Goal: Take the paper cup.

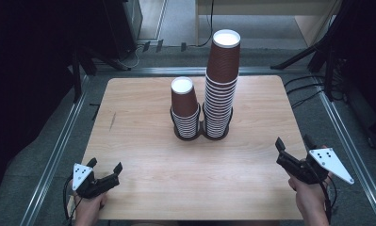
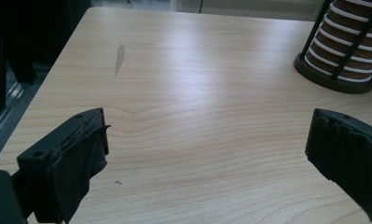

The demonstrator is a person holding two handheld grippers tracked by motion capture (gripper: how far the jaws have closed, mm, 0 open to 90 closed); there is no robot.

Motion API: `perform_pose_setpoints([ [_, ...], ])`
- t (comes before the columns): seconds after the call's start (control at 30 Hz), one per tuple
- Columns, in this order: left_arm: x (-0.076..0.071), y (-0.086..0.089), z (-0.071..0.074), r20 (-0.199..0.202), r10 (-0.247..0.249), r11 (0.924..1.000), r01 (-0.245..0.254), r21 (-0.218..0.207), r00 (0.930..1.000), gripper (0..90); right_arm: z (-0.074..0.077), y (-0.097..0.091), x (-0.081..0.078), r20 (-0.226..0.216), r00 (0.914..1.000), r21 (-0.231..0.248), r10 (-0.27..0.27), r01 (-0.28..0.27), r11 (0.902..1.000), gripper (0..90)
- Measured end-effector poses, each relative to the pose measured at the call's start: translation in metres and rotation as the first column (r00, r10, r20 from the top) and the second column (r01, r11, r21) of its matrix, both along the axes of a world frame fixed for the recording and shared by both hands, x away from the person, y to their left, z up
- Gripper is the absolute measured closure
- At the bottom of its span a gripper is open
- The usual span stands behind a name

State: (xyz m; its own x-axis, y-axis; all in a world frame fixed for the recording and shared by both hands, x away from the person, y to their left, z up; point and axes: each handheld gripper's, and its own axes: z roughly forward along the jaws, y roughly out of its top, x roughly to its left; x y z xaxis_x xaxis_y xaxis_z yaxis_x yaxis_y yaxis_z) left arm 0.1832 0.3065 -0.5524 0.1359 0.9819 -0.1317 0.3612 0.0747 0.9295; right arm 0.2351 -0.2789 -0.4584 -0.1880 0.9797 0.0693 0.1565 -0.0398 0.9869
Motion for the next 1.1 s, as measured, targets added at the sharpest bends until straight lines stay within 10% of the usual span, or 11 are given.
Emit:
perform_pose_setpoints([
  [1.1, 0.0, -0.002, -0.001, -0.003, -0.01, 0.9998, 0.01, 0.016, 0.9999, 0.0, 0.056, 0.062, 0.03, 0.039, 0.9902, -0.013, 0.134, -0.134, 0.9909, 13.1],
])
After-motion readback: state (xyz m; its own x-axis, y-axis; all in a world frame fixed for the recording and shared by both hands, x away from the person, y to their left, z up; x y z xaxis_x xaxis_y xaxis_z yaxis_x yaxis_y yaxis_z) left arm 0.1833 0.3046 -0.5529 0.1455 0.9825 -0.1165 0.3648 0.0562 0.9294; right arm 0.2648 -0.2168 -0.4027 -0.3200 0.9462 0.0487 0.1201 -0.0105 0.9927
